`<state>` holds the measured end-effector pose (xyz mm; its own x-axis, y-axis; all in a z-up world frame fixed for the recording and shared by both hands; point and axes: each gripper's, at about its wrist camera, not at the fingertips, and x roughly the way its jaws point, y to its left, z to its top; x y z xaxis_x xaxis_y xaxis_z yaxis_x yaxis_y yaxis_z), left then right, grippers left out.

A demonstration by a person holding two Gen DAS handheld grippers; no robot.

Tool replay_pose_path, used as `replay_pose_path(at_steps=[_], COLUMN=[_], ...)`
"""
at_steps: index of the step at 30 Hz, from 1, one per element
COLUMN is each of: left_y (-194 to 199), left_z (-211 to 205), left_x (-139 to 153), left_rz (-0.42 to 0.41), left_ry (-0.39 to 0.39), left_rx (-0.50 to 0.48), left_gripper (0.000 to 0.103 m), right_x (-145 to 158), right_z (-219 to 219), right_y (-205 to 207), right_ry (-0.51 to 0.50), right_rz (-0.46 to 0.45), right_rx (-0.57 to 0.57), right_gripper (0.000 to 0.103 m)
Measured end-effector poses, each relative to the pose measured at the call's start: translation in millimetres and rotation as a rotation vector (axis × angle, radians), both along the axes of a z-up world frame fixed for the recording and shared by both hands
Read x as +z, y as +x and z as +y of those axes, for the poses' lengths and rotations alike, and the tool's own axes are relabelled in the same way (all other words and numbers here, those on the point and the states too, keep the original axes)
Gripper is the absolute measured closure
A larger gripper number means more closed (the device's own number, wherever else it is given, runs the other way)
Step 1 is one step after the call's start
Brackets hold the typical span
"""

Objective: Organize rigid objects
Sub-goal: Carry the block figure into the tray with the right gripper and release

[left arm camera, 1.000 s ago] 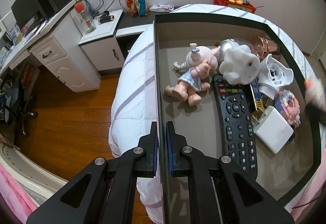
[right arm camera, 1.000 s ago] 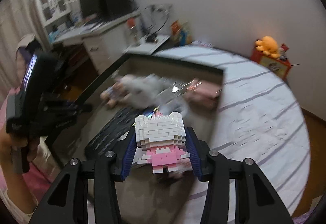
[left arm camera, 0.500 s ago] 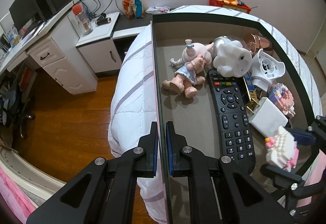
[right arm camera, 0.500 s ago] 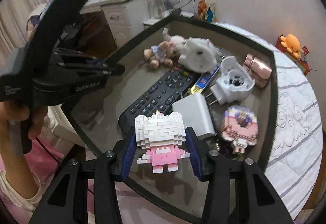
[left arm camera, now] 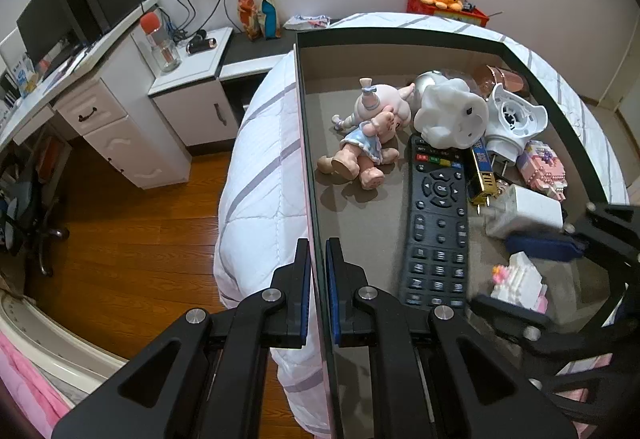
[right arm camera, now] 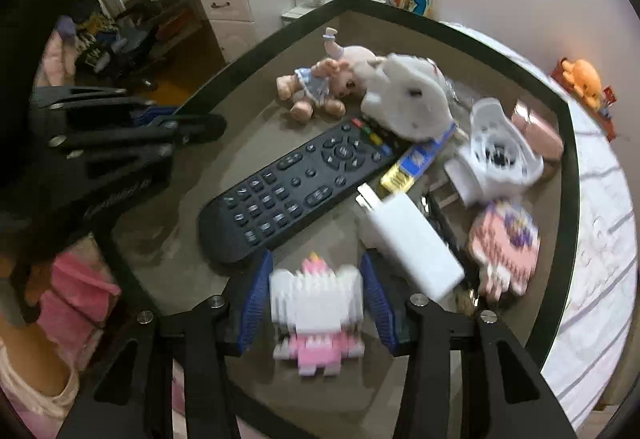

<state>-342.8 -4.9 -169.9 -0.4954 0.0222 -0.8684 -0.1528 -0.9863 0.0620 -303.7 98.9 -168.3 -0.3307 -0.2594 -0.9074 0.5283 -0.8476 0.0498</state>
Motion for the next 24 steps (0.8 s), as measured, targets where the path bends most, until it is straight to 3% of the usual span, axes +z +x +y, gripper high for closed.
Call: replay_pose_path(at_steps=[6,11,14,20,23,24], left_y=[3,6,10,20,25,27], left_z=[-2,-3,-2,1,3,4], left_x=[2,6,10,23,31,33], left_rz=[0.004,0.019,0.033,0.068,0.09,0.092], left_ry=[0.005,0.01,0.009,0.006,-0.003,0.012], left_rx=[-0.006,-0.005,-0.002,0.002,0.014,0.014], left_gripper=[0.094,0.094,0.094,0.094,0.094,0.094], right_x=[-8,-3,5,22,28,30], right_z=[-28,-15,5,39,44,47], right_y=[-6,-1,1,13,16,17], right_ry=[-0.035,-0.078,-0.091,-0.137,-0.152,-0.156], right_rz=[-0.026,-0.009,0.023,0.09,0.122,0.136], right_rx=[0.059,0.029,-0.037,-0.143,-0.184,-0.194], right_gripper=[0.059,0.059,0.049,0.04,0.023,0.023])
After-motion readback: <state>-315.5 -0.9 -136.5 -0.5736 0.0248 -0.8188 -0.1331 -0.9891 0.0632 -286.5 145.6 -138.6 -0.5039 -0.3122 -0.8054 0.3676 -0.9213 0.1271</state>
